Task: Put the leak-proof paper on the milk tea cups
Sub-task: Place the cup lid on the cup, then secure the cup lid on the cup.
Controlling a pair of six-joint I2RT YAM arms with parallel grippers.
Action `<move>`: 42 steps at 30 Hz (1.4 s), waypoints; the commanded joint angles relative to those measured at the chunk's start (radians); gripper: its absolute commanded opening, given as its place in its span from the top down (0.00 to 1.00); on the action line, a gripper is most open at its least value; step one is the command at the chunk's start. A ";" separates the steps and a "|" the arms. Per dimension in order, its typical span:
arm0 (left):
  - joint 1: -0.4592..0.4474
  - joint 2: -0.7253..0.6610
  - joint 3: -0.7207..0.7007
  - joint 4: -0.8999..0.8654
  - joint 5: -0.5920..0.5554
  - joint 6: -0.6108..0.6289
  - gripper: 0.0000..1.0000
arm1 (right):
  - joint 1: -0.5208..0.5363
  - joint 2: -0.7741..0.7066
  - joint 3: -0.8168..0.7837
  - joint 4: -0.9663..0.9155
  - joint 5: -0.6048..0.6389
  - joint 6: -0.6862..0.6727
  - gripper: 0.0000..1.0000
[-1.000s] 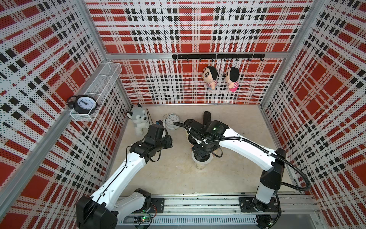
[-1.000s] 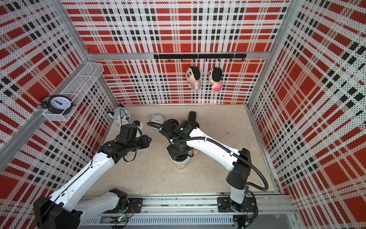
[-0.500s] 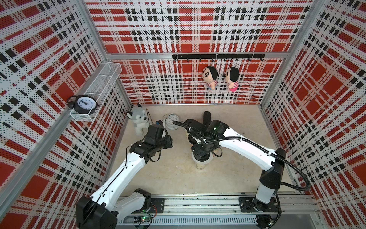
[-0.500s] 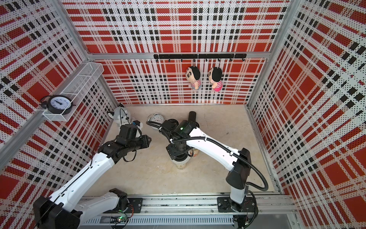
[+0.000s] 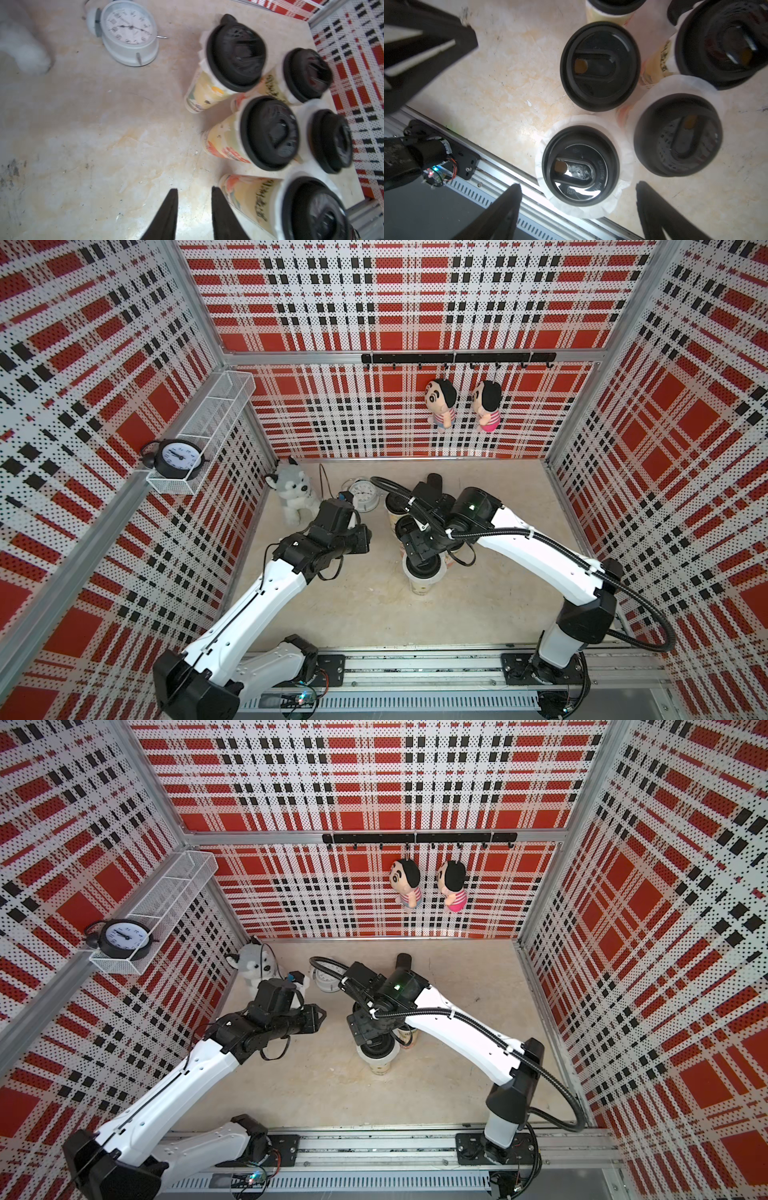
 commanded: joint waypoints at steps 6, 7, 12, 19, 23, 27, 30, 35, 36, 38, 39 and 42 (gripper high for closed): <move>-0.262 0.097 0.138 -0.069 -0.080 -0.036 0.65 | -0.126 -0.352 -0.348 0.162 0.002 0.131 0.13; -0.277 0.110 0.147 -0.078 -0.087 -0.040 0.65 | -0.137 -0.385 -0.381 0.173 -0.003 0.139 0.12; -0.316 0.176 0.180 -0.098 -0.105 -0.042 0.64 | -0.152 -0.479 -0.482 0.188 -0.006 0.163 0.12; -0.360 0.258 0.227 -0.105 -0.105 -0.029 0.63 | -0.155 -0.529 -0.562 0.226 -0.017 0.180 0.12; -0.361 0.271 0.237 -0.113 -0.115 -0.027 0.63 | -0.156 -0.536 -0.570 0.227 -0.017 0.180 0.11; -0.364 0.287 0.238 -0.112 -0.120 -0.027 0.63 | -0.158 -0.539 -0.577 0.229 -0.017 0.180 0.11; -0.364 0.302 0.237 -0.112 -0.122 -0.024 0.63 | -0.158 -0.543 -0.582 0.232 -0.020 0.179 0.11; -0.364 0.318 0.239 -0.112 -0.129 -0.022 0.63 | -0.158 -0.548 -0.588 0.236 -0.021 0.181 0.10; -0.364 0.320 0.239 -0.112 -0.131 -0.023 0.62 | -0.159 -0.548 -0.589 0.236 -0.022 0.180 0.10; -0.364 0.324 0.239 -0.112 -0.130 -0.023 0.62 | -0.159 -0.549 -0.592 0.237 -0.023 0.180 0.10; -0.364 0.326 0.239 -0.113 -0.131 -0.022 0.62 | -0.159 -0.549 -0.593 0.239 -0.023 0.180 0.10; -0.365 0.330 0.240 -0.119 -0.131 -0.022 0.62 | -0.160 -0.549 -0.595 0.240 -0.025 0.179 0.10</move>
